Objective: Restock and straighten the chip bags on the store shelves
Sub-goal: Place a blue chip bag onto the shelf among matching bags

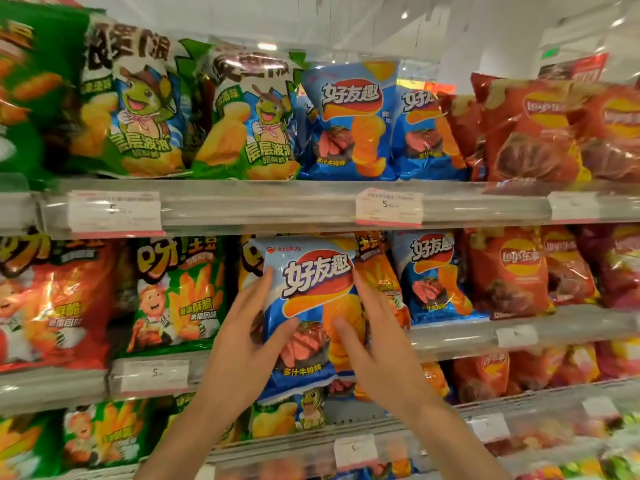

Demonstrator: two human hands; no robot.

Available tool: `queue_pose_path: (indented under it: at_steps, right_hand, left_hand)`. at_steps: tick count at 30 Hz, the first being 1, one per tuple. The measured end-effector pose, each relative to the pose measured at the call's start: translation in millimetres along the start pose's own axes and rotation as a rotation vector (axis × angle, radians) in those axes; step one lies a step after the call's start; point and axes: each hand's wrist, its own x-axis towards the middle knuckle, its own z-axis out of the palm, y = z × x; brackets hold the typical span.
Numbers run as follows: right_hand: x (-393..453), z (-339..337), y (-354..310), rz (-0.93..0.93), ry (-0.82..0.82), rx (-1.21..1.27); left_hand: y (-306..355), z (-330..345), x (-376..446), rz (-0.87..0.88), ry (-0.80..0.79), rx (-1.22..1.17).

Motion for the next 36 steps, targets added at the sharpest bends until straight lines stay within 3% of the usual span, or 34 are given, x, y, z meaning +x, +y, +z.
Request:
queue_pose_path:
  at_steps: [3, 6, 10, 19, 36]
  right_hand:
    - [10, -15, 9, 0.020, 0.019, -0.066]
    - [35, -30, 28, 0.095, 0.119, -0.290]
    - [75, -30, 52, 0.287, 0.027, -0.477]
    - [121, -22, 77, 0.526, -0.112, -0.180]
    - [112, -55, 68, 0.308, 0.158, -0.048]
  left_hand:
    - [-2, -2, 3, -0.012, 0.031, 0.027]
    - [-3, -4, 5, -0.024, 0.031, 0.022]
    - [-2, -4, 7, -0.020, 0.044, 0.041]
    - [-1, -3, 8, -0.012, 0.053, 0.060]
    - [0, -10, 6, -0.047, 0.060, 0.042]
